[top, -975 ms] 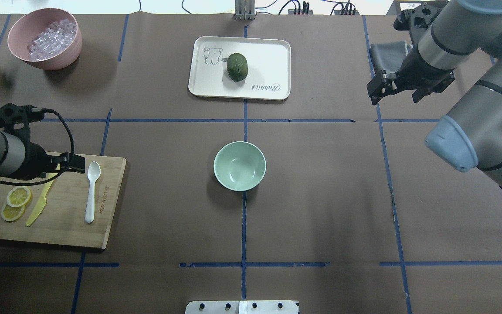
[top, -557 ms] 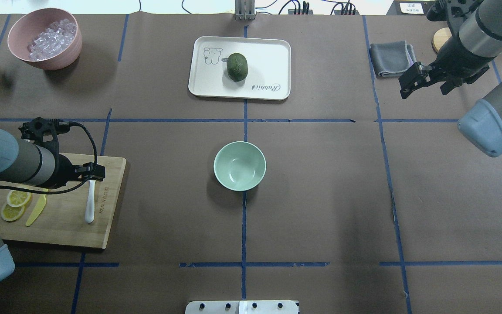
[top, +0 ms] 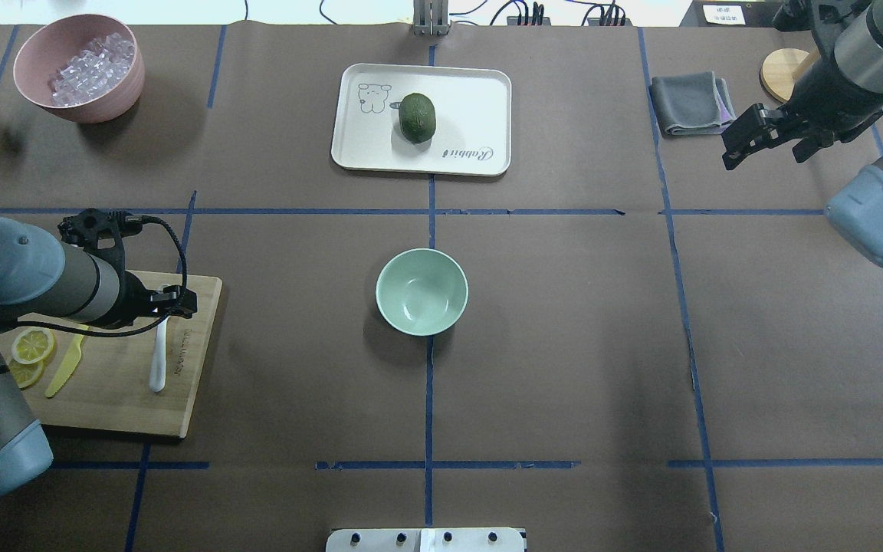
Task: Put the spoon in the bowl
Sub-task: 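Move the left gripper over the white spoon on the cutting board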
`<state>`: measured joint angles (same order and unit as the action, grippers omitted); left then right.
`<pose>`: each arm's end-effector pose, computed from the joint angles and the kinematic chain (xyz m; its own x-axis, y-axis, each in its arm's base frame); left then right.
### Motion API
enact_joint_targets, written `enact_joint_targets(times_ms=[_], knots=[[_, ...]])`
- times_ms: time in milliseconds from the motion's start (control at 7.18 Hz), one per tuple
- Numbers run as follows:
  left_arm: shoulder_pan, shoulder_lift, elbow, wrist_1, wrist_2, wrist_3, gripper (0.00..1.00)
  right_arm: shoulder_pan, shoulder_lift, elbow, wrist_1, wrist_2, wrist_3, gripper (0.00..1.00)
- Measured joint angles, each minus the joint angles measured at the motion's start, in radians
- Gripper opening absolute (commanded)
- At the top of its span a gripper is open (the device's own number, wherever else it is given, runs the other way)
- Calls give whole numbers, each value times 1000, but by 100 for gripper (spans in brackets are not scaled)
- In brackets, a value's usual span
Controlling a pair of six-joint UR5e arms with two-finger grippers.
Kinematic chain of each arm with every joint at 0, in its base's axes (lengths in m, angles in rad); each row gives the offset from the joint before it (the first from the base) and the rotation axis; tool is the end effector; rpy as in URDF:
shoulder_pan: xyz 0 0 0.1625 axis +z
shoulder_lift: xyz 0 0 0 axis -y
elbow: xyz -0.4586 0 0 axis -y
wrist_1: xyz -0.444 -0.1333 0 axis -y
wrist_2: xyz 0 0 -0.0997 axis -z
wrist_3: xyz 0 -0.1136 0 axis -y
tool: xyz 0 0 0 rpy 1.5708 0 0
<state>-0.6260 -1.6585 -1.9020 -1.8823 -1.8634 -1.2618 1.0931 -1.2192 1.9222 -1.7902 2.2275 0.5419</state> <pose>0.4213 -0.4287 0.4532 0.6982 -0.1455 -0.7009 0.2023 0.9793 -0.0018 -0.2314 -0.5860 0.3393 0.7007 -0.1224 0.7029 0.0532 0.9914 0.1196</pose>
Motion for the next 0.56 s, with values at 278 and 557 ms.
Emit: enact_joint_targets(times_ms=[278, 557], knots=[[1, -2, 14, -1, -6, 0, 82, 0, 0, 0, 0, -1, 1, 100], [2, 2, 18, -15, -8, -2, 82, 0, 1, 0, 0, -2, 1, 100]])
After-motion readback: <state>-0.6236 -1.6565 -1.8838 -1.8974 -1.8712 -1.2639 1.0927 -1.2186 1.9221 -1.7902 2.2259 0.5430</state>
